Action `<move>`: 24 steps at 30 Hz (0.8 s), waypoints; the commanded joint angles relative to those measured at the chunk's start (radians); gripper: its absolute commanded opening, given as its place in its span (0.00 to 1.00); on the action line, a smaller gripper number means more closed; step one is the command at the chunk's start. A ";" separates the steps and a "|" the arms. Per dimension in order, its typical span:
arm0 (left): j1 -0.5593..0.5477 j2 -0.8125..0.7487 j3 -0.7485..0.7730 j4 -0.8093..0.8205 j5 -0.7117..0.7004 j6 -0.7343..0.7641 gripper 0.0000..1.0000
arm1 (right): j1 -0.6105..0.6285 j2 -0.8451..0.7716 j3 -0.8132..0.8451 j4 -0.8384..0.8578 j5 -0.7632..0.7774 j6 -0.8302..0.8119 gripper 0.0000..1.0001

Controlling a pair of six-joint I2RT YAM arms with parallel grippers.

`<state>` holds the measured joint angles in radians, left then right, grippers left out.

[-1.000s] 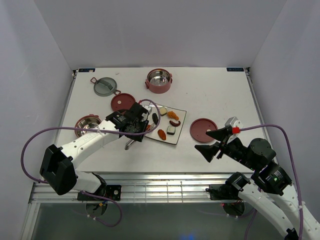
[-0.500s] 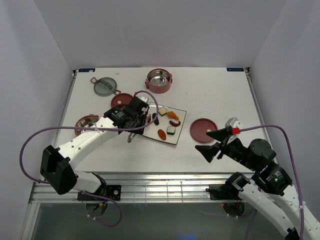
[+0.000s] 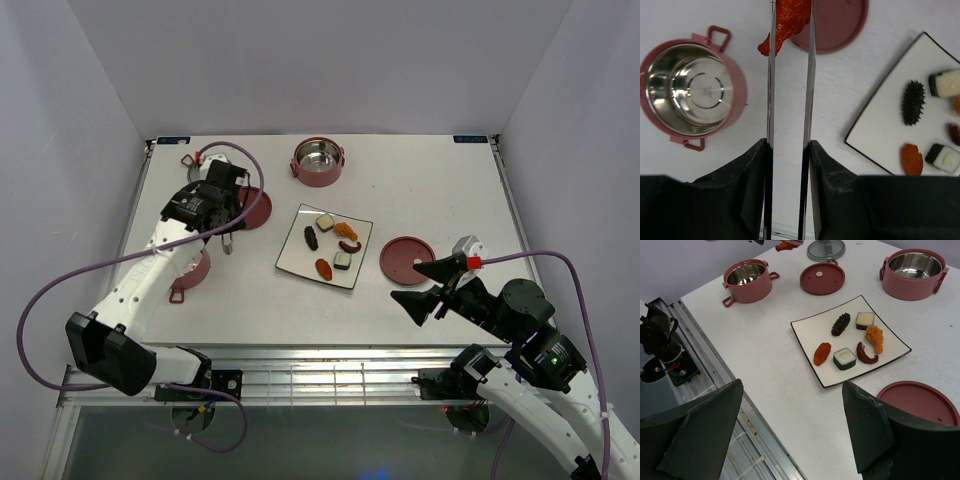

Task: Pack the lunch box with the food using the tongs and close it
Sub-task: Place the fake food in the packing box.

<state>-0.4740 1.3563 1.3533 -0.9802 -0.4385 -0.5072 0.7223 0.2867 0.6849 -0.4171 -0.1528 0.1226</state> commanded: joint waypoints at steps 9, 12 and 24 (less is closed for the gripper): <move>0.261 -0.167 -0.164 0.046 -0.054 -0.080 0.00 | 0.019 -0.020 0.030 0.026 -0.027 -0.011 0.86; 0.285 -0.189 -0.189 0.058 -0.063 -0.080 0.00 | 0.026 -0.027 0.033 0.021 -0.016 -0.011 0.86; 0.308 -0.267 -0.333 0.083 -0.020 -0.123 0.00 | 0.042 -0.034 0.034 0.017 0.013 -0.011 0.86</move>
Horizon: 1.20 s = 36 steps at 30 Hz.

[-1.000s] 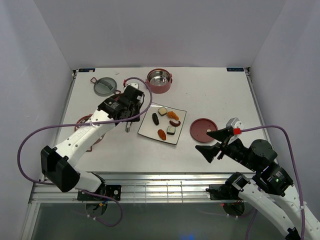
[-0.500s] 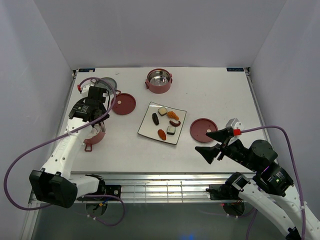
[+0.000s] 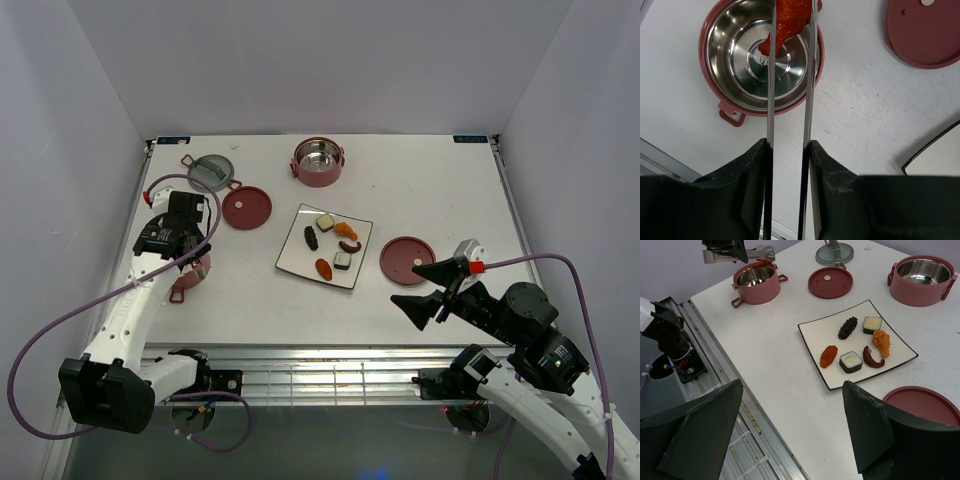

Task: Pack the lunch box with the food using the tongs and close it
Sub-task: Place the fake food in the packing box.

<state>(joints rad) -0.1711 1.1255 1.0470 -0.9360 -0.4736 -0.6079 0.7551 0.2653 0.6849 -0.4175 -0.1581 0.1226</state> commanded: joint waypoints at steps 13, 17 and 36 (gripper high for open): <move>0.007 -0.115 -0.128 0.029 -0.051 -0.105 0.08 | 0.016 -0.020 0.036 0.008 0.034 -0.011 0.86; 0.007 -0.116 -0.143 0.031 -0.045 -0.099 0.20 | 0.020 -0.020 0.038 0.005 0.037 -0.011 0.86; 0.007 -0.128 -0.099 0.003 -0.014 -0.090 0.57 | 0.030 -0.026 0.038 -0.003 0.060 -0.011 0.86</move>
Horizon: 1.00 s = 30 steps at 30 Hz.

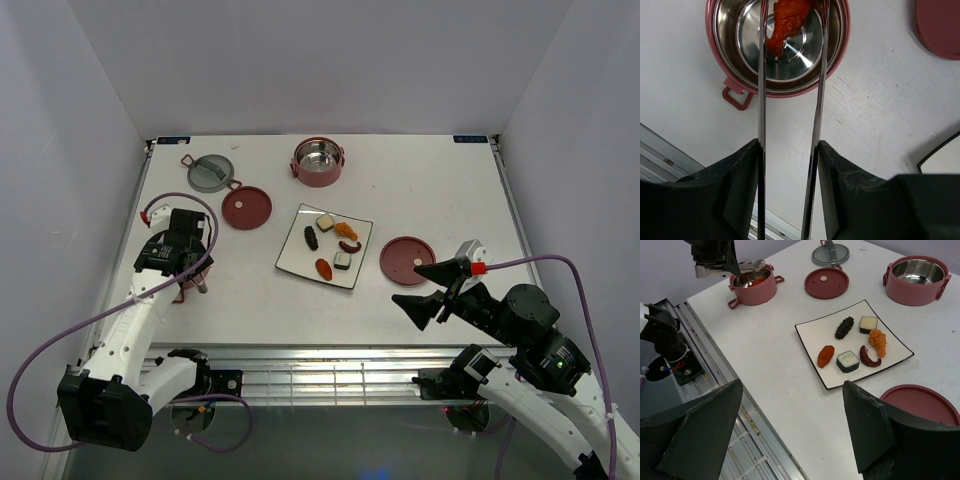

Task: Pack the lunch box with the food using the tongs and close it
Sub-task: Place the fake food in the packing box, then pick up the fake food from the plate.

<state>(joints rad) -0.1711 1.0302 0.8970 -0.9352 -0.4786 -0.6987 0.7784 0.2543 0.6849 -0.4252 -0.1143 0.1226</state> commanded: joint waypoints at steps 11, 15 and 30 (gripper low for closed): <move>0.005 0.008 0.212 -0.034 0.141 0.129 0.54 | 0.012 -0.010 0.038 0.005 0.024 -0.011 0.86; -0.013 0.039 0.250 -0.031 0.230 0.153 0.53 | 0.012 -0.007 0.038 0.005 0.027 -0.011 0.86; -0.498 0.284 0.353 0.090 0.063 -0.012 0.56 | 0.012 0.010 0.036 0.005 0.044 -0.011 0.86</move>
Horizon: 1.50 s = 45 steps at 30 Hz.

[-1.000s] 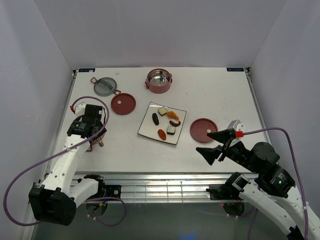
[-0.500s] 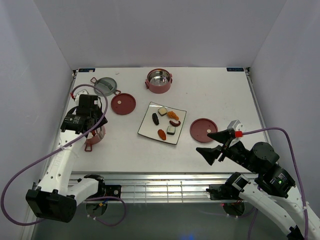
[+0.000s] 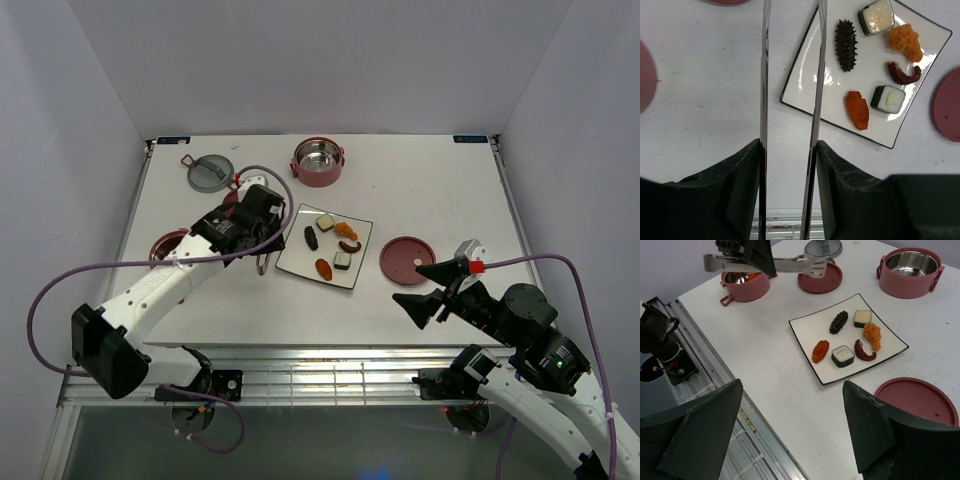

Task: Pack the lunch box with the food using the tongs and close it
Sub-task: Pick up the fake food from the plate.

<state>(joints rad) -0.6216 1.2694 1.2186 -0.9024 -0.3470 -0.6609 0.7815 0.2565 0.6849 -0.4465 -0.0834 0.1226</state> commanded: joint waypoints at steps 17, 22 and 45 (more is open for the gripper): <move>-0.224 0.329 0.110 0.155 -0.127 -0.115 0.58 | 0.010 0.004 0.034 0.025 0.019 -0.012 0.86; -0.234 0.370 0.113 0.158 -0.127 -0.134 0.59 | 0.010 0.001 0.034 0.025 0.019 -0.011 0.86; -0.237 0.389 0.105 0.108 -0.084 -0.163 0.51 | 0.010 -0.003 0.036 0.026 0.025 -0.012 0.86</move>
<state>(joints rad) -0.8539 1.6722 1.2926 -0.7864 -0.4450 -0.8204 0.7860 0.2577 0.6849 -0.4469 -0.0761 0.1226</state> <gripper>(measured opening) 0.514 0.864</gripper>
